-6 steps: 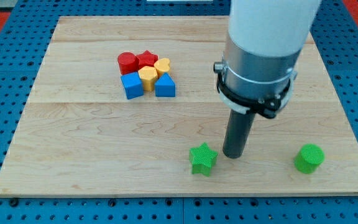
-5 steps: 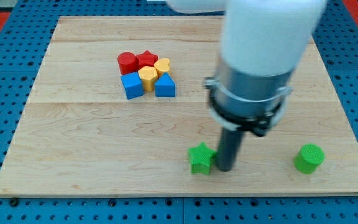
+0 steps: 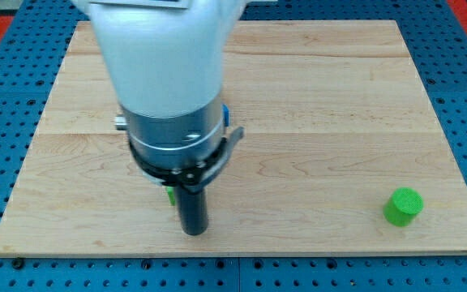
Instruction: Push the green star towards group of blocks
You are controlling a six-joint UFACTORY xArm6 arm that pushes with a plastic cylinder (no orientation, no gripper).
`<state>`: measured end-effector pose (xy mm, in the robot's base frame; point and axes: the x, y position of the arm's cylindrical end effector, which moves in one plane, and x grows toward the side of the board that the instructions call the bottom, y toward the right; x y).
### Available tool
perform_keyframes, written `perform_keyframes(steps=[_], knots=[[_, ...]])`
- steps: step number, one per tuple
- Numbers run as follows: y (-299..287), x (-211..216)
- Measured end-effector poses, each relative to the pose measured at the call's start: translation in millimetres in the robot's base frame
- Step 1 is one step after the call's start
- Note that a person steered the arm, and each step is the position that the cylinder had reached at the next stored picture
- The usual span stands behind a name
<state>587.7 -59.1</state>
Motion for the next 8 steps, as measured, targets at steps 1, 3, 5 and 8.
perform_keyframes(steps=[1, 3, 5, 8], knots=[[-21, -17], [-11, -44], [-3, -96], [-6, -135]])
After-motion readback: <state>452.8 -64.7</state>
